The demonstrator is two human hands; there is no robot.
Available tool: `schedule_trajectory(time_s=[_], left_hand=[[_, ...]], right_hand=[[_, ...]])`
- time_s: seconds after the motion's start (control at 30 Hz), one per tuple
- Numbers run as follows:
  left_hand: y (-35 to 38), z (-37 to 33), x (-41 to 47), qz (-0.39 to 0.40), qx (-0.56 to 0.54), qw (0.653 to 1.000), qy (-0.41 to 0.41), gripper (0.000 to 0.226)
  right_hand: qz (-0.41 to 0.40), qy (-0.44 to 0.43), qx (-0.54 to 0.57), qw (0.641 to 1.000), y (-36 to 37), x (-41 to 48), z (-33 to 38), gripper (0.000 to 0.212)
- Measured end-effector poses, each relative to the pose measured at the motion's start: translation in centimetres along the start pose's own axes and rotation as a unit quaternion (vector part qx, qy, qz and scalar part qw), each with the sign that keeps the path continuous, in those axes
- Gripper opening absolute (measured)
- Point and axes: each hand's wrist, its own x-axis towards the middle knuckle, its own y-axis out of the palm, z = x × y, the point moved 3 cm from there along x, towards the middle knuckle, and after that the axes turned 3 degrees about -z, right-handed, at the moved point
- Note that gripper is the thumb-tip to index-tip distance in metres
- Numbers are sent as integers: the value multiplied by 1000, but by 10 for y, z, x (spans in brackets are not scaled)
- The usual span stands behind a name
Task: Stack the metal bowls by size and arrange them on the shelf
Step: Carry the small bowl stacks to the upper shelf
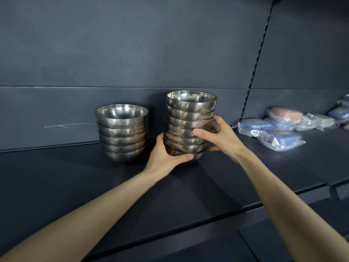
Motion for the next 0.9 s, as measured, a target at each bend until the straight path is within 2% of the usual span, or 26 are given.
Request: schedule_trajectory(time_s=[0.27, 0.47, 0.7, 0.9], left_hand=[[-2, -3, -4, -27, -9, 1000, 4, 101], [-5, -17, -18, -24, -9, 1000, 7, 101], [-22, -34, -57, -22, -13, 1000, 10, 92], [-50, -47, -110, -5, -35, 999, 30, 90]], right_hand=[[-13, -5, 9, 1000, 0, -3, 0, 85], [-26, -11, 3, 1000, -3, -20, 12, 86], [-50, -18, -1, 999, 2, -64, 40, 66], [-70, -23, -4, 997, 22, -122, 67, 76]])
